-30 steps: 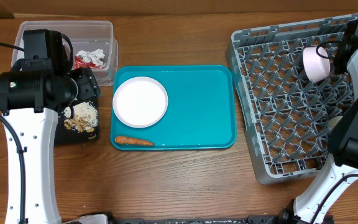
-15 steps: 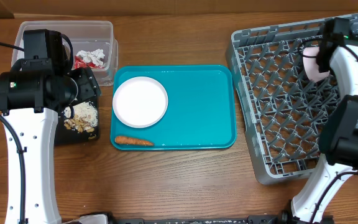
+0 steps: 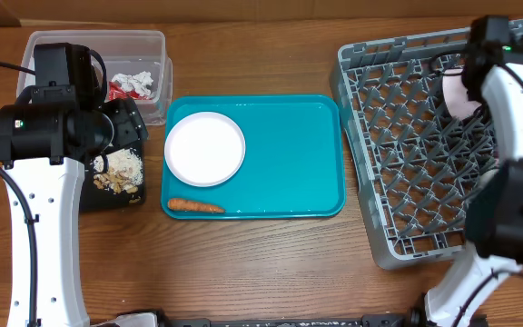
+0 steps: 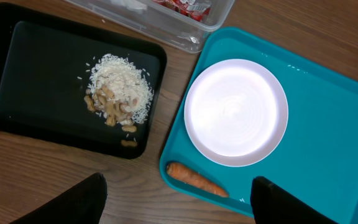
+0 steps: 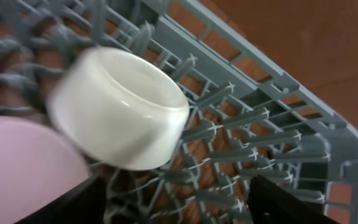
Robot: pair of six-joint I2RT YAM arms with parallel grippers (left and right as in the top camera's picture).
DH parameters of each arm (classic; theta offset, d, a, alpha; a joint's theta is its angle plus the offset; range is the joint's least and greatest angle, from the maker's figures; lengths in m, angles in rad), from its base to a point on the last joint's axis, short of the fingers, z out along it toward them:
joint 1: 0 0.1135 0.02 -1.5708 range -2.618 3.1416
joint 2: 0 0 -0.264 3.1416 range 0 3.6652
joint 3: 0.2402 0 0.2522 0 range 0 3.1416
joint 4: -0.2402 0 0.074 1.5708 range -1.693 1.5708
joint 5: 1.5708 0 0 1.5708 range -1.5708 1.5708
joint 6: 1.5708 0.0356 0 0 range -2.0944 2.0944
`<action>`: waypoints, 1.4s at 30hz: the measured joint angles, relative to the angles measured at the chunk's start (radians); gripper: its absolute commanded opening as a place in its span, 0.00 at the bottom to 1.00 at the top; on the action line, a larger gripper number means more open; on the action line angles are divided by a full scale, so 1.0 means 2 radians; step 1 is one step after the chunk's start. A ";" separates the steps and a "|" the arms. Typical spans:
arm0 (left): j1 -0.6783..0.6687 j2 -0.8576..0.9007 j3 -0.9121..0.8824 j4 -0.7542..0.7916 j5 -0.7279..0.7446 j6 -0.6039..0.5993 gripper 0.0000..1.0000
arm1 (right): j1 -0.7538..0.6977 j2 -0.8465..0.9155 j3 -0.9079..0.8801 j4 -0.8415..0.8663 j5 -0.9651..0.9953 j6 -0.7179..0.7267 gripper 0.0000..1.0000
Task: Sort waste into correct bins and load items into the dishwasher
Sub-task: 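Lower the bowl into the rack's far right and release it, then reach the right gripper to the white plate's rim on the tray, then grasp the white plate with the right gripper and lift it to the rack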
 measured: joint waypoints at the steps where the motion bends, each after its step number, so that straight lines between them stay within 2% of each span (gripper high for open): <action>1: 0.000 0.000 0.000 0.000 0.000 0.000 0.78 | 0.000 -0.022 0.000 0.000 -0.027 -0.013 0.80; 9: 0.000 0.000 0.000 -0.004 0.000 0.000 0.80 | 0.031 -0.150 0.001 -0.012 -0.283 -0.107 0.84; 12: 0.000 0.000 0.000 -0.007 0.000 0.000 0.80 | 0.080 -0.156 0.002 -0.029 -0.373 -0.130 0.84; 17: 0.000 0.000 0.000 -0.018 0.000 0.000 0.80 | 0.172 -0.134 0.002 -0.047 -0.439 -0.145 0.85; 23: 0.000 0.000 0.000 -0.021 0.000 0.000 0.81 | 0.274 -0.084 0.002 -0.040 -0.461 -0.150 0.86; 29: 0.000 0.000 0.000 -0.026 0.000 0.000 0.80 | 0.351 0.001 0.002 0.010 -0.470 -0.148 0.84; 34: 0.000 0.000 0.000 -0.026 0.000 0.000 0.81 | 0.386 0.065 0.002 0.074 -0.470 -0.135 0.76; 40: 0.000 0.000 0.000 -0.026 0.000 0.000 0.80 | 0.418 0.118 0.002 0.118 -0.447 -0.111 0.75; 42: 0.000 0.000 0.000 -0.026 0.000 0.000 0.81 | 0.426 0.131 0.002 0.121 -0.429 -0.098 0.70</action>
